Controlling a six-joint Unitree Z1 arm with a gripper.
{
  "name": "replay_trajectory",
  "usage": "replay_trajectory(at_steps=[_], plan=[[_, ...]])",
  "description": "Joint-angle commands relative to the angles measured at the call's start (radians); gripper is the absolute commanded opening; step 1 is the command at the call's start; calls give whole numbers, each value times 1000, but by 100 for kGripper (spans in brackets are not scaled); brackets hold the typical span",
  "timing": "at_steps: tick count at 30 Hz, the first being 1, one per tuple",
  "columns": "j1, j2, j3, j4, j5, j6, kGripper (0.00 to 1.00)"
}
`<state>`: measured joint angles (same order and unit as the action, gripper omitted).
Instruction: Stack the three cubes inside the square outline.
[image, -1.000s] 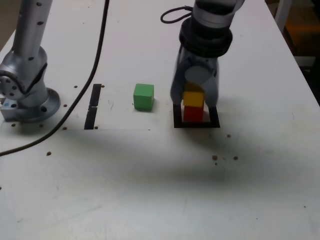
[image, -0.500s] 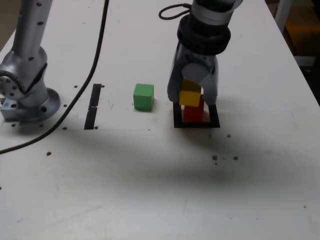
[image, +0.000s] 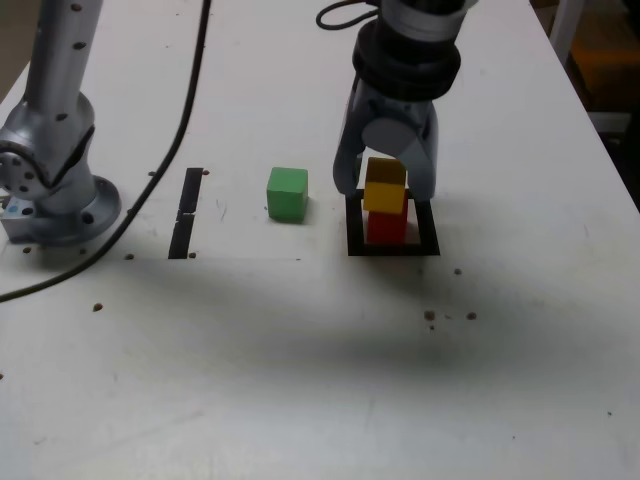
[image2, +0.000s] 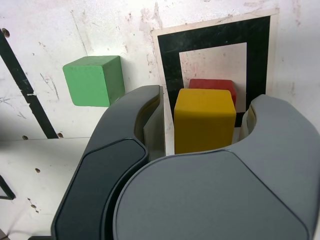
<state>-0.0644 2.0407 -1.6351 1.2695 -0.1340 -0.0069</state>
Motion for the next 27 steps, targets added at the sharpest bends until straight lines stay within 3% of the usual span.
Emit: replay_trajectory(at_steps=[1,11,15,23,27], plan=[[2,-35,-6,16,12,-7,66],[2,-194,-22,85,104,-32,72],[2,-261,29,47,128,-39,76],[6,-380,215,-12,187,-150,94],[7,-409,271,-16,229,-192,95]])
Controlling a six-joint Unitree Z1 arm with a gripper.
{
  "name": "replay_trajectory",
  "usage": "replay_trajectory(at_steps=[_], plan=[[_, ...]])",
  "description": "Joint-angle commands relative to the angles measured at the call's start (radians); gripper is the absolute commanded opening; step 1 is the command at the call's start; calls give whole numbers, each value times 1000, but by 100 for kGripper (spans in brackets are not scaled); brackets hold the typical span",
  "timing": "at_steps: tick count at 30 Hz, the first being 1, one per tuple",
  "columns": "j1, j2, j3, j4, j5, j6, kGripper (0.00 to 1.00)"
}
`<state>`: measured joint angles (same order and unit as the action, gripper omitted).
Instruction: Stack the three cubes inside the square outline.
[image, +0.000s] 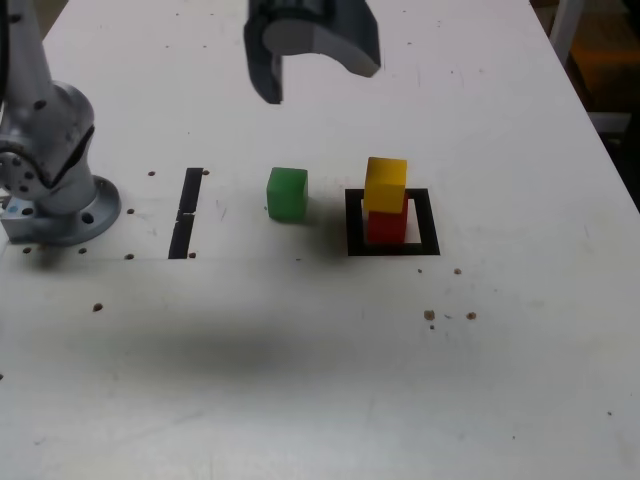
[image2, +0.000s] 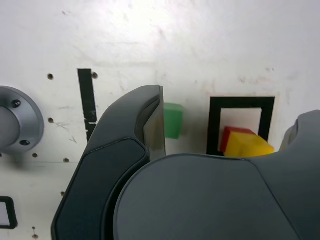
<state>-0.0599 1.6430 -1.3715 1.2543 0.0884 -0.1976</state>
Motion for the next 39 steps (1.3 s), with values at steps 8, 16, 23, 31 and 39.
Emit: replay_trajectory(at_steps=[8,16,23,31,39], plan=[[5,-11,73,-1,-25,66,89],[5,-3,161,-27,-77,131,86],[5,18,217,-65,-123,193,84],[26,97,228,-137,-154,260,84],[70,161,220,-171,-158,299,83]])
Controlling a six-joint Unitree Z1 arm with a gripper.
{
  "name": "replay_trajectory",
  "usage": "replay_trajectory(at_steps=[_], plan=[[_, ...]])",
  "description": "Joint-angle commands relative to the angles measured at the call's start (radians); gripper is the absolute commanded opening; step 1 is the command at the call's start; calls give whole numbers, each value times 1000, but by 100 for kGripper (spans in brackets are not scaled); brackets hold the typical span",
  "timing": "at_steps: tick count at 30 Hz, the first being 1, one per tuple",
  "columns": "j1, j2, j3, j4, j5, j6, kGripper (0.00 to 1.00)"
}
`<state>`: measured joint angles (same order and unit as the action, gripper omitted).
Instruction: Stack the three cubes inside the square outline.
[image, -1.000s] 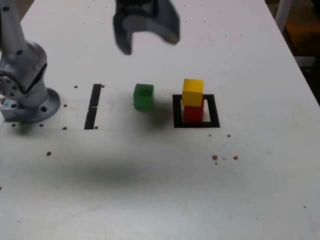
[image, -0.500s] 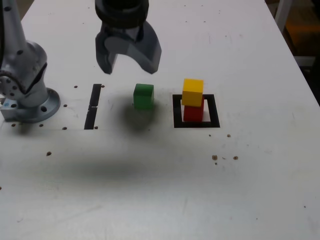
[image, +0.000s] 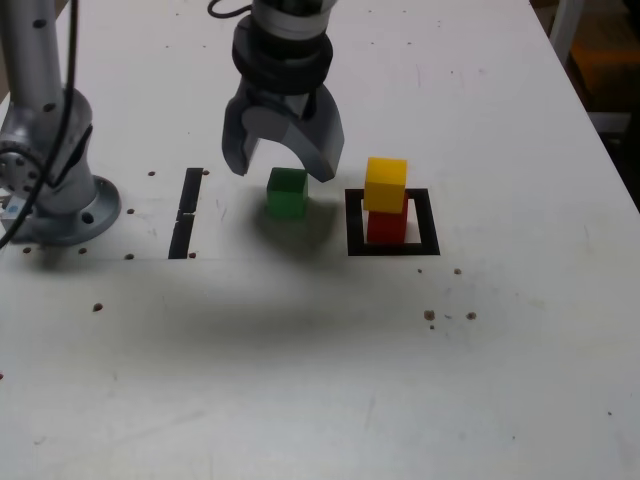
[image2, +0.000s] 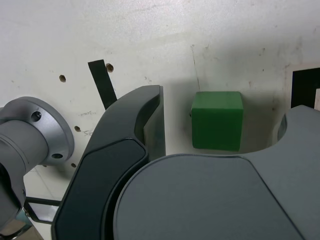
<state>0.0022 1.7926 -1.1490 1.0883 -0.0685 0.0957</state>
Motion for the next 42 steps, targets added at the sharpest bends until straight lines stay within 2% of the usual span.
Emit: replay_trajectory(at_steps=[1,13,18,22,27,32,37,42], plan=[[12,17,-3,-8,-1,8,83],[24,77,0,-52,-23,34,82],[36,99,6,-59,-31,37,78],[48,109,9,-61,-38,38,68],[63,115,21,-63,-70,38,46],[68,117,22,-73,-92,38,28],[68,116,17,-74,-104,40,22],[68,99,-5,-35,-96,36,21]])
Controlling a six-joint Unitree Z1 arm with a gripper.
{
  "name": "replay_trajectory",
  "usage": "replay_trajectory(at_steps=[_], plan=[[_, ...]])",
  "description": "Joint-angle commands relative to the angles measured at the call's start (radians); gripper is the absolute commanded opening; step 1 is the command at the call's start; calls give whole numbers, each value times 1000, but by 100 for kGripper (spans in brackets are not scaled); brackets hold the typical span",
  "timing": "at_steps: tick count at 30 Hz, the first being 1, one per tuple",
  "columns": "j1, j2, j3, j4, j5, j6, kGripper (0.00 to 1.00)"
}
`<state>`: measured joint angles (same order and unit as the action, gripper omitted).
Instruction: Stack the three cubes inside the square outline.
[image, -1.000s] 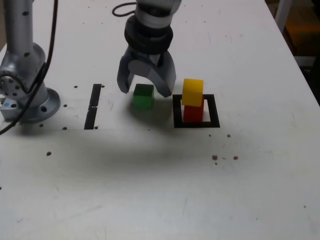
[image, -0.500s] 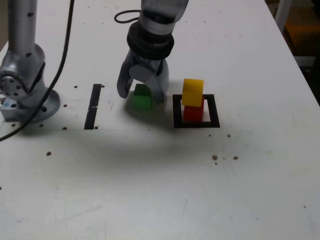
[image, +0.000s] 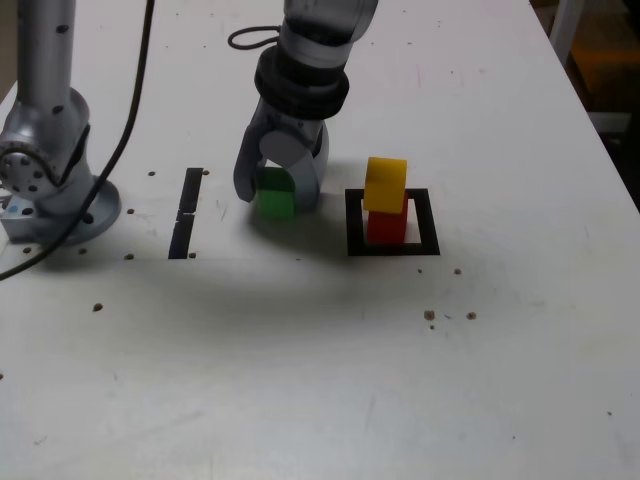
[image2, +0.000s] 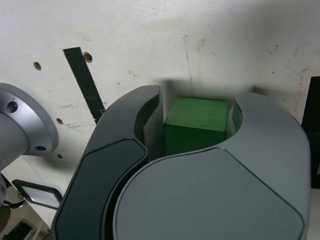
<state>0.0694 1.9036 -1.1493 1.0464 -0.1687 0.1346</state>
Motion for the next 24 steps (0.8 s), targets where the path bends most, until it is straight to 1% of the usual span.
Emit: replay_trajectory(at_steps=[1,5,7,11,14,19,24], plan=[[1,-19,-11,20,9,-7,21],[3,-58,-57,97,49,-44,21],[8,-80,-96,155,75,-66,20],[17,-103,-180,257,104,-89,20],[20,-108,-263,331,114,-101,20],[20,-98,-386,408,115,-116,20],[16,-47,-547,491,113,-131,21]])
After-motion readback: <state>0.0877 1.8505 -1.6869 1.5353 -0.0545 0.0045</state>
